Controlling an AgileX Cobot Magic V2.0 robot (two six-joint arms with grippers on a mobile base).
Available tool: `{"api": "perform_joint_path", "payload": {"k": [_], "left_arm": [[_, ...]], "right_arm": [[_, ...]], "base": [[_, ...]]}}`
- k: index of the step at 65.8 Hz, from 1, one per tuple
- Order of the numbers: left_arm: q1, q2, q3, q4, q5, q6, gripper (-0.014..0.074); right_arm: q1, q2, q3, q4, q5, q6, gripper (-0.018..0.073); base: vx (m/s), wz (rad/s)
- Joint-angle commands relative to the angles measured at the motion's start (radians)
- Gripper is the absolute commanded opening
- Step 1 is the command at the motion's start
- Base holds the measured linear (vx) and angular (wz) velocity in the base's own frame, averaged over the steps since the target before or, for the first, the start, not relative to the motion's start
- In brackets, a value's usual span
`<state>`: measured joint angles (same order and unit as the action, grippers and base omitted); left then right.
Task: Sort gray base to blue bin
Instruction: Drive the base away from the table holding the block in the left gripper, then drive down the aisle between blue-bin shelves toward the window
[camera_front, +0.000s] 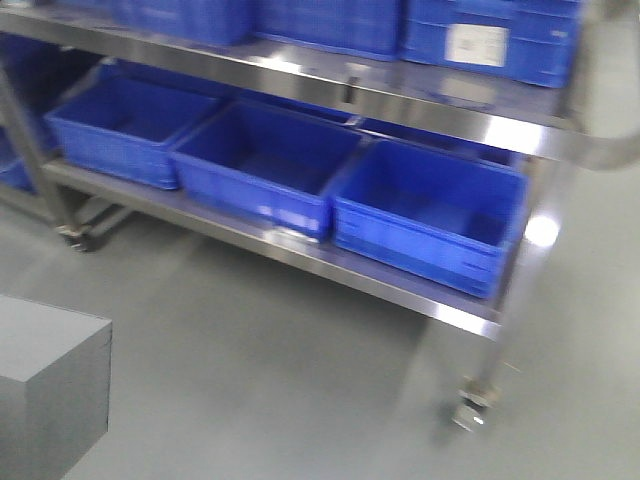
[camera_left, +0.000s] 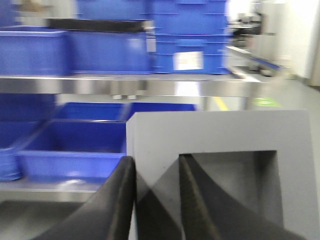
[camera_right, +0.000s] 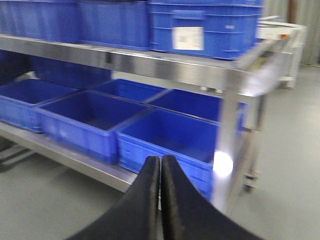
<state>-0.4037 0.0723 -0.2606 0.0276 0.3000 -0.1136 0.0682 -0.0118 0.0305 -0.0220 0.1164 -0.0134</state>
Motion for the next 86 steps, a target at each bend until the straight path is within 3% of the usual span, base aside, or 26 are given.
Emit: {"api": "perform_joint_path", "payload": {"k": [1,86], "left_arm": [[-0.006,0.009,-0.029,-0.006,-0.108,-0.006,-0.0006],[-0.006,0.009,-0.029,-0.006,-0.108,-0.006,-0.0006]], "right_arm": [[-0.005,-0.011,0.014,-0.011,-0.078,-0.005,-0.0009],[-0.005,-0.011,0.014,-0.011,-0.078,-0.005,-0.0009]], "base": [[0.23,0.91],[0.19,0.75]]}}
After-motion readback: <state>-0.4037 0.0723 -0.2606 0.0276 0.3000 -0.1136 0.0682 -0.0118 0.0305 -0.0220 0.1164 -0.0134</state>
